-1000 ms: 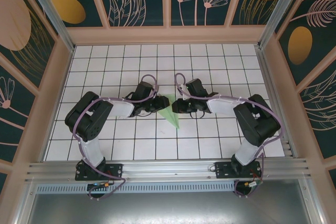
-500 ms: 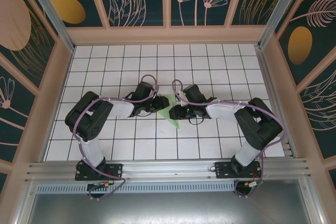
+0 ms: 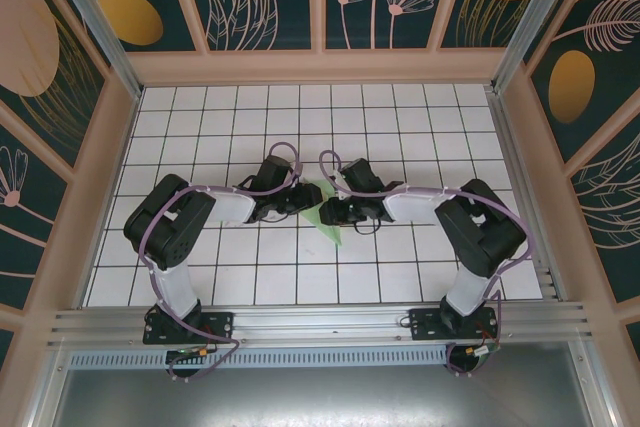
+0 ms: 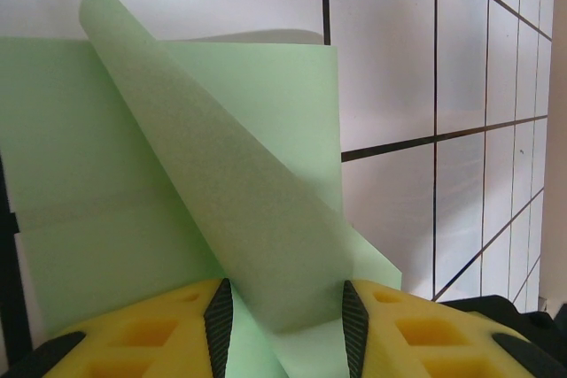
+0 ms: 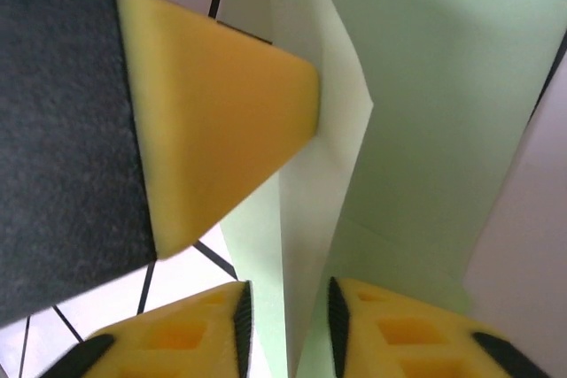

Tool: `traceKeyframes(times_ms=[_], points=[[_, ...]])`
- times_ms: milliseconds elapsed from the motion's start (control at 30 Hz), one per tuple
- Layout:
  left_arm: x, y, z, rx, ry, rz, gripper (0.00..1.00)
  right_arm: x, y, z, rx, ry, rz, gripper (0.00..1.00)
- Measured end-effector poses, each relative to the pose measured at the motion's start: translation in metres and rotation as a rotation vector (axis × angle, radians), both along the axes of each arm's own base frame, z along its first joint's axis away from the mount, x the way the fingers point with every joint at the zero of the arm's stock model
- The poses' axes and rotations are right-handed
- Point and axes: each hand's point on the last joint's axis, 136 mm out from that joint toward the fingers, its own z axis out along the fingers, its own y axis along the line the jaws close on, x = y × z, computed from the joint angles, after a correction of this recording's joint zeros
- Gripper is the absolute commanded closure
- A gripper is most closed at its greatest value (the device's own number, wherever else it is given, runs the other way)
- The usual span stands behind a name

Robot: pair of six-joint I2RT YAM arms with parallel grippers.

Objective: Fold a paper plane with a square sheet of paper (fold left side to right side)
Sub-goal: Fourth fold the wing at the center of the table.

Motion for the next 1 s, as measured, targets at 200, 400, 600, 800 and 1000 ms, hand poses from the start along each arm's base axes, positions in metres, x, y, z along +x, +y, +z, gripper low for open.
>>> traceKeyframes(times_ms=[200, 400, 600, 800, 1000], points=[[0.0, 0.0, 0.0, 0.0, 0.0, 0.0, 0.58, 0.001, 0.002, 0.001, 0.001, -0.013, 0.019, 0.9], [0.0, 0.0, 0.0, 0.0, 0.0, 0.0, 0.58, 0.0, 0.005, 0.004, 0.034, -0.003, 0.038, 0.88], [0.0, 0.0, 0.0, 0.0, 0.0, 0.0, 0.58, 0.002, 0.003, 0.004, 0.028, -0.007, 0.035, 0.67], [0.0, 0.0, 0.0, 0.0, 0.0, 0.0, 0.58, 0.005, 0.0, 0.002, 0.007, -0.022, 0.023, 0.62], [0.0, 0.0, 0.0, 0.0, 0.0, 0.0, 0.58, 0.01, 0.001, -0.001, -0.004, -0.032, 0.014, 0.62]])
